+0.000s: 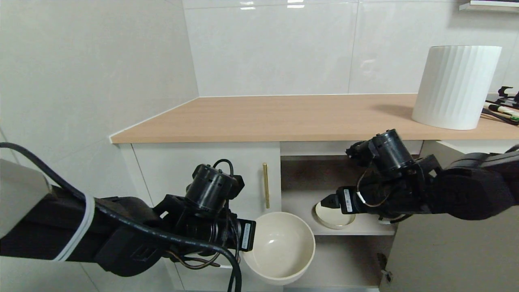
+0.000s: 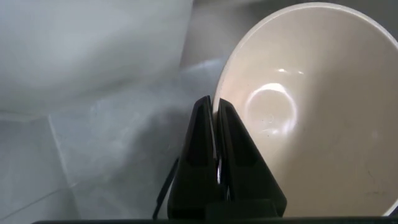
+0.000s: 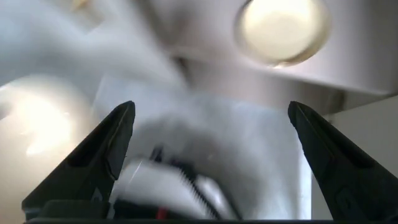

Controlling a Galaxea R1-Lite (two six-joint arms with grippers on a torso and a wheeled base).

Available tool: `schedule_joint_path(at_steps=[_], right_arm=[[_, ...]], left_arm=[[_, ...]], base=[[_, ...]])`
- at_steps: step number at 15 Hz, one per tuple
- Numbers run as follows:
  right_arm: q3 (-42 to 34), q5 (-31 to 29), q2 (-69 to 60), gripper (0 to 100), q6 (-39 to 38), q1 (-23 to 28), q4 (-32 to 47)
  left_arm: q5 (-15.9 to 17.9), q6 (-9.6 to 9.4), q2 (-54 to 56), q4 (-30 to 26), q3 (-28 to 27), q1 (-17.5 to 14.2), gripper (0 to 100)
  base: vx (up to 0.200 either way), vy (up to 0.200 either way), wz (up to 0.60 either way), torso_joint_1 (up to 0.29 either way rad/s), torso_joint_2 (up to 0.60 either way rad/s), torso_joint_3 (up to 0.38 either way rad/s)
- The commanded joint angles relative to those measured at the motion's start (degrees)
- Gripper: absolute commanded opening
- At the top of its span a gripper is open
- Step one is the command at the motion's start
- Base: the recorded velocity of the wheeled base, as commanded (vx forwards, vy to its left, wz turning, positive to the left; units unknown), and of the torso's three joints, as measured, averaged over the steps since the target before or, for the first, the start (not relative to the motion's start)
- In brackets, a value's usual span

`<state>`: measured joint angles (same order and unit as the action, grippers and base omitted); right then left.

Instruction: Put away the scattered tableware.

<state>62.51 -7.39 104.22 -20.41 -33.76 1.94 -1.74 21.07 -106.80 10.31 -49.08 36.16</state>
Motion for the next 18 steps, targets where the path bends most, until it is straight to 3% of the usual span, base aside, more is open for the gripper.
schedule_joint_path(at_steps=[1, 6, 17, 18], right_arm=[[-0.6, 1.2, -6.5, 100, 0.0, -4.7, 2.8], [-1.6, 2.4, -3.8, 100, 0.5, -9.2, 5.0], [-1.0, 1.9, 5.5, 100, 0.5, -10.2, 4.3], [-1.0, 1.9, 5.5, 0, 0.5, -10.2, 4.2]], left_arm=[[0.0, -0.06, -2.1, 0.1, 0.6, 0.8, 0], [-0.1, -0.06, -2.0, 0.1, 0.6, 0.9, 0], [-1.1, -0.06, -1.7, 0.2, 0.6, 1.0, 0], [-1.1, -0.06, -1.7, 0.2, 0.6, 1.0, 0]], base=[[0.000, 0.000, 0.00, 0.000, 0.00, 0.000], [0.000, 0.000, 0.00, 0.000, 0.00, 0.000], [0.000, 0.000, 0.00, 0.000, 0.00, 0.000], [0.000, 0.000, 0.00, 0.000, 0.00, 0.000]])
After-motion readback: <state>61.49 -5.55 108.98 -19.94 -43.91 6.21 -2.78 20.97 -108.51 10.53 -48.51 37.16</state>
